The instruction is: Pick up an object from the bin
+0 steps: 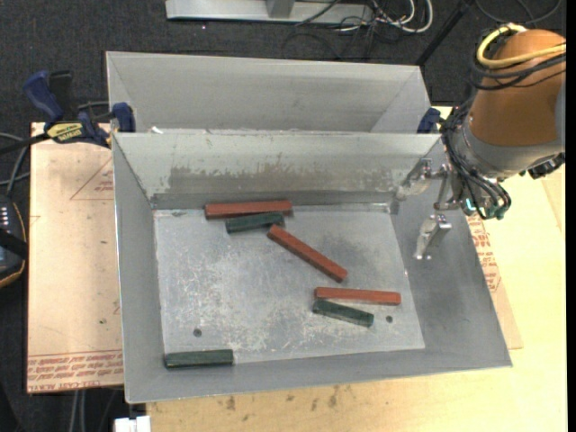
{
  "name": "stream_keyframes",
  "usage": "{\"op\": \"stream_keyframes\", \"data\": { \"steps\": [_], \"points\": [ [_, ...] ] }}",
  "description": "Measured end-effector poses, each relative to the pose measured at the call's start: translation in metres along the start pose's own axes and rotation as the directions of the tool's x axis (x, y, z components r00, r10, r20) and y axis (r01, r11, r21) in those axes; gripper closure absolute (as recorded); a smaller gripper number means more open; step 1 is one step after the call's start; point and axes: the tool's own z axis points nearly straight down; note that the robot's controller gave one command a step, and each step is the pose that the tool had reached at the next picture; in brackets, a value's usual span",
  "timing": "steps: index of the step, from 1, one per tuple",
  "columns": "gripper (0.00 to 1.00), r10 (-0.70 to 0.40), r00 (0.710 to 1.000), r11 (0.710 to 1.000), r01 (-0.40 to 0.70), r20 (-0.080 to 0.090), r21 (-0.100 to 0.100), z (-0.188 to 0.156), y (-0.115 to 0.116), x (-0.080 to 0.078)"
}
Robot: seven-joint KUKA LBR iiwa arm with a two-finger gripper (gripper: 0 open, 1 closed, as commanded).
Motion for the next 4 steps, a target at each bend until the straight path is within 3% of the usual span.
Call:
{"op": "stream_keyframes", "data": {
  "steps": [1,2,3,4],
  "points": [
    [0.0,-0.002,1.0,1.0,0.002,0.007,0.001,-0.004,0.0,-0.002],
    [0.0,-0.038,0.999,0.999,0.038,0.01,0.002,0.053,0.003,0.06],
    [0.0,0.047,0.999,0.999,-0.047,0.004,0.001,0.083,0.013,0.072],
    [1.0,0.136,0.99,0.991,-0.136,0.027,0.0,0.138,0.013,0.069]
  ]
}}
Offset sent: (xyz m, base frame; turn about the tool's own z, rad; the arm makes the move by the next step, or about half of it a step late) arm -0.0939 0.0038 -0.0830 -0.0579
